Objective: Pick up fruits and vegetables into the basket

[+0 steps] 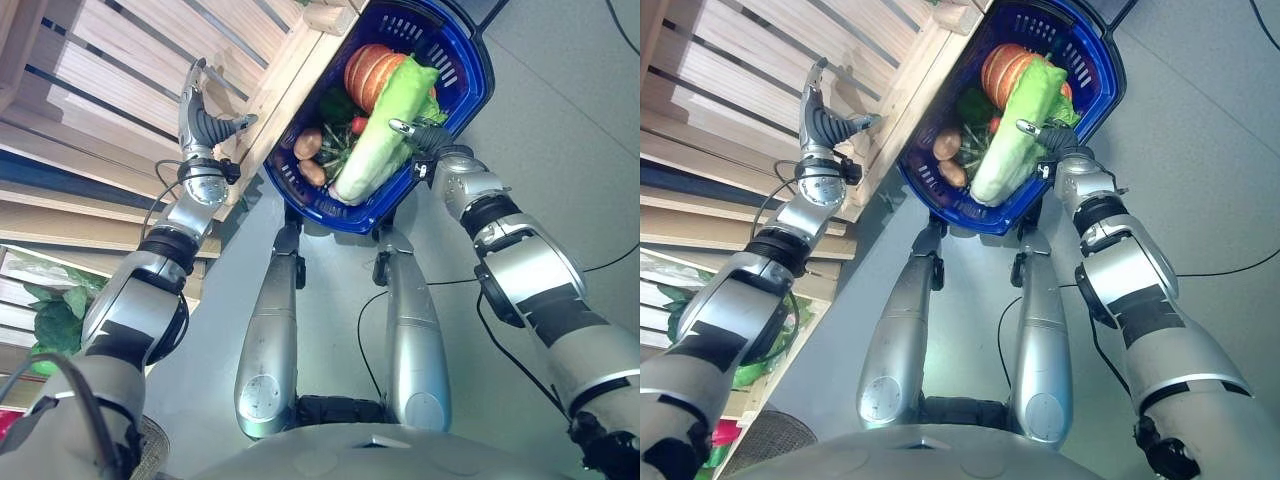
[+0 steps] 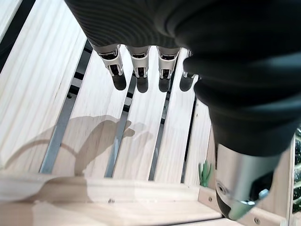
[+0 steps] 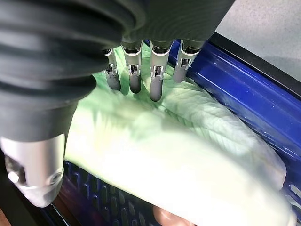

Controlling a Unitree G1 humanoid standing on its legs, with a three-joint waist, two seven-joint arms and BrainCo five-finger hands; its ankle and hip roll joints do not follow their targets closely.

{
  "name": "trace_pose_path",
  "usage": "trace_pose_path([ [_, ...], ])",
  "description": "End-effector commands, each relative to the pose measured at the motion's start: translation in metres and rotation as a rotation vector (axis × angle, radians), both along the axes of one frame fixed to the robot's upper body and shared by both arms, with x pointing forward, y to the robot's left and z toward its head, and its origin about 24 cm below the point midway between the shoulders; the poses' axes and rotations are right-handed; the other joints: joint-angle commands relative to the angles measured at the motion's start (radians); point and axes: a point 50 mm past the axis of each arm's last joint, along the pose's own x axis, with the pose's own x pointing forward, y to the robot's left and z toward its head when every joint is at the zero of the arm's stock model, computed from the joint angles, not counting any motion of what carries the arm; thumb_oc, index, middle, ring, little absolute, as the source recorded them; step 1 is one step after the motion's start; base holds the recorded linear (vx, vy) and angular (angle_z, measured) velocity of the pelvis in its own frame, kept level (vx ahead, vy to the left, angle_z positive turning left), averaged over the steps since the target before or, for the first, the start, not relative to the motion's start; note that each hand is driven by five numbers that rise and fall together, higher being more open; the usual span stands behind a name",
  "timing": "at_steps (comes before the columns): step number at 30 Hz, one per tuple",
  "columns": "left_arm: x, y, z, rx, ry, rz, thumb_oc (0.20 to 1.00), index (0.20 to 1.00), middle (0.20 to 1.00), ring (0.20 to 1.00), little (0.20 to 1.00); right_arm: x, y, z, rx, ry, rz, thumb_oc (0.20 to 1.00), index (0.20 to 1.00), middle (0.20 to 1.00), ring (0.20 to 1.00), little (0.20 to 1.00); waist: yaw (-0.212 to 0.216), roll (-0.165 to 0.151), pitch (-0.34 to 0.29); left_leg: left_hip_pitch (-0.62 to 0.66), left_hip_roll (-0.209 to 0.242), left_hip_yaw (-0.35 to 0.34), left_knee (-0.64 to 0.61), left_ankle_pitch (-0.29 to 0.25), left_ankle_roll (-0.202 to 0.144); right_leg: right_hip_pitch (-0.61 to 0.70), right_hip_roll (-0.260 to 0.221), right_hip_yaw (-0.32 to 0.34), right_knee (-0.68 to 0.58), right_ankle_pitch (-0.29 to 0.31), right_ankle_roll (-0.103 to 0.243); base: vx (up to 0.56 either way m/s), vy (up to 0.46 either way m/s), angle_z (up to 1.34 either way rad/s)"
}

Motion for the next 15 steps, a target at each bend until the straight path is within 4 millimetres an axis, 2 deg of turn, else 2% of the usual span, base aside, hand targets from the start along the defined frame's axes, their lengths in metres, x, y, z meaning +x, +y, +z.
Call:
trace_pose_path([
  [1,-0.0006,-0.0048,-0.0011,-0.077,-0.046,0.008,1.0,1.0,1.0,1.0,1.0,-0.0011,-0.017,0.0023,0.028,-0.012,-0.043,1.0,1.0,1.0,1.0,1.0,-0.003,0.072,-0.041,-0.036,-0.081,-0.008,0.064,-0.067,0.039,0.039,0.049,-0.072,0.017,-0.072,0.027,0.0,0.0,0.0],
  [8,0.0001,-0.0059,0.0011,-0.077,-0.049,0.01,1.0,1.0,1.0,1.0,1.0,-0.0003,-0.0172,0.0055,0.023,-0.013,-0.034,1.0,1.0,1.0,1.0,1.0,-0.005,0.07,-0.041,-0.033,-0.079,-0.007,0.058,-0.062,0.039,0.042,0.051,-0.069,0.011,-0.07,0.027,0.0,0.0,0.0],
  [15,-0.002,-0.0047,-0.0048,-0.084,-0.037,0.013,1.0,1.0,1.0,1.0,1.0,-0.0009,-0.0195,0.005,0.012,-0.026,-0.045,1.0,1.0,1.0,1.0,1.0,-0.006,0.068,-0.041,-0.023,-0.081,-0.009,0.05,-0.062,0.042,0.051,0.054,-0.068,0.003,-0.068,0.026,0.0,0.0,0.0],
])
